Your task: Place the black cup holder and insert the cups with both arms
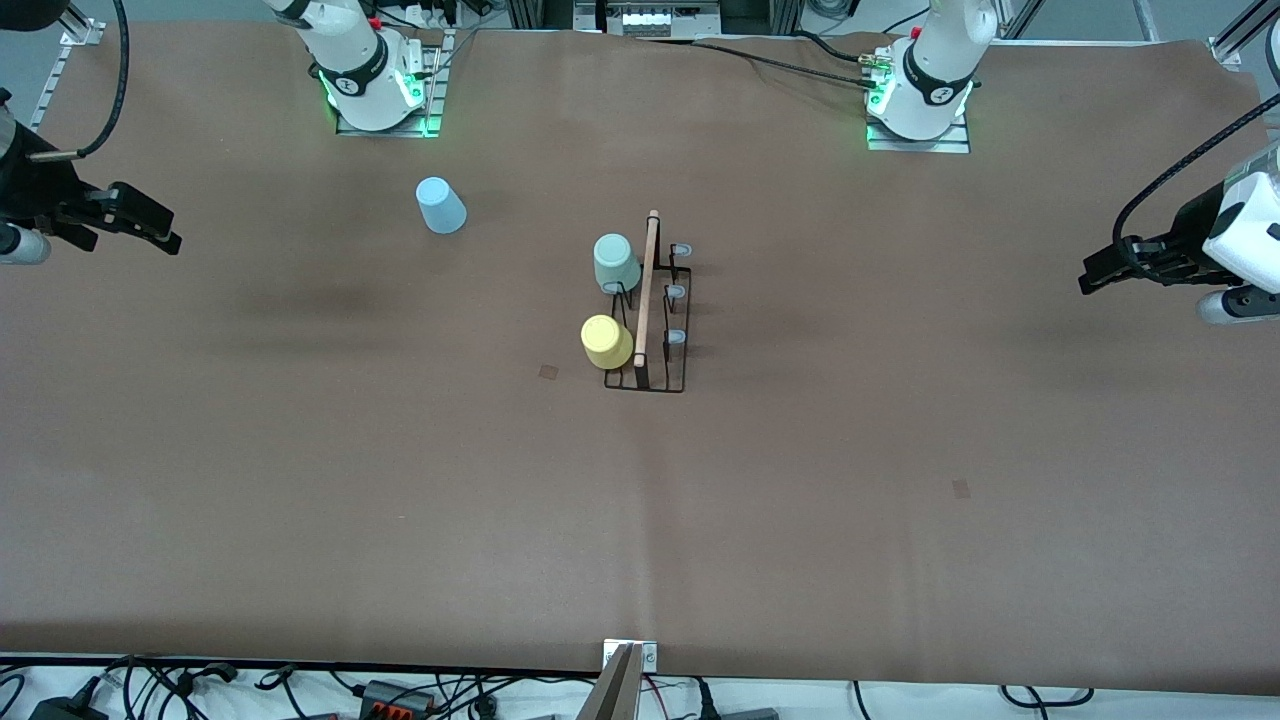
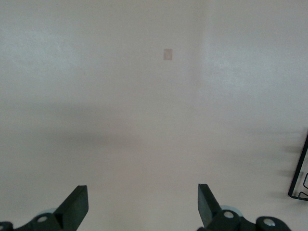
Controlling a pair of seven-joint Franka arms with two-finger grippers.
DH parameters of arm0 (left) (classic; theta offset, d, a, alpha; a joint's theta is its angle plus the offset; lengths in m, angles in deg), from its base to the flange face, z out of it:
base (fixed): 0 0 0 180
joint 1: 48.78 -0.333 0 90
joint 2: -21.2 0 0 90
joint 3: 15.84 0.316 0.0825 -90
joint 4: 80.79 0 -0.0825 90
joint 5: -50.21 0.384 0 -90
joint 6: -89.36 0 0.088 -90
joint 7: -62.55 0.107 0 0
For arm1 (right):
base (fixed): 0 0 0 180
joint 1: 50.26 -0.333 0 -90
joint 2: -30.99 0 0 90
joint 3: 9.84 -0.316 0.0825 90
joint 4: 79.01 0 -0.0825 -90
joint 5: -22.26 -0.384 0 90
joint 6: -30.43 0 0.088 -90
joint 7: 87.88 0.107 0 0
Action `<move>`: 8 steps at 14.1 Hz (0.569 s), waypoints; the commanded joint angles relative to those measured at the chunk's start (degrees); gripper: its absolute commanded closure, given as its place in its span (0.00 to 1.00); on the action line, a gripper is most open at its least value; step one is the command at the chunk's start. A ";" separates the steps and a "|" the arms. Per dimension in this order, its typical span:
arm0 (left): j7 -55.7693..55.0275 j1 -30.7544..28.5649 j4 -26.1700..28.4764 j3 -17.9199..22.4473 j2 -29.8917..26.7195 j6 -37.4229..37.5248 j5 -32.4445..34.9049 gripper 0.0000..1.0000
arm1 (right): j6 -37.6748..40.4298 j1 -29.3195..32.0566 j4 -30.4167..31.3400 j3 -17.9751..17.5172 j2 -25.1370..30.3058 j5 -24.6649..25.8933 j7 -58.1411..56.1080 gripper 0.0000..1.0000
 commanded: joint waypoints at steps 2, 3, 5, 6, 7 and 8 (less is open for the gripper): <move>-0.11 0.00 -0.87 0.14 0.16 0.18 -0.45 0.00 | -1.18 0.04 0.96 -0.14 0.57 0.44 -1.05 0.00; -0.11 0.00 -0.87 0.14 0.16 0.18 -0.45 0.00 | -1.35 0.04 0.96 -0.14 0.57 0.44 -0.97 0.00; -0.11 0.00 -0.78 0.14 0.16 0.18 -0.45 0.00 | -1.44 0.13 0.96 -0.05 0.57 0.44 -0.97 0.00; -0.11 -0.08 -0.78 0.14 0.16 0.18 -0.45 0.00 | -1.27 0.13 0.79 -0.05 0.66 0.44 -0.97 0.00; -0.11 -0.08 -0.78 0.14 0.16 0.18 -0.45 0.00 | -0.92 0.13 0.78 -0.05 0.83 0.44 -1.05 0.00; -0.11 -0.08 -0.87 0.14 0.16 0.18 -0.45 0.00 | -0.83 0.13 0.96 -0.05 0.84 0.52 -1.05 0.00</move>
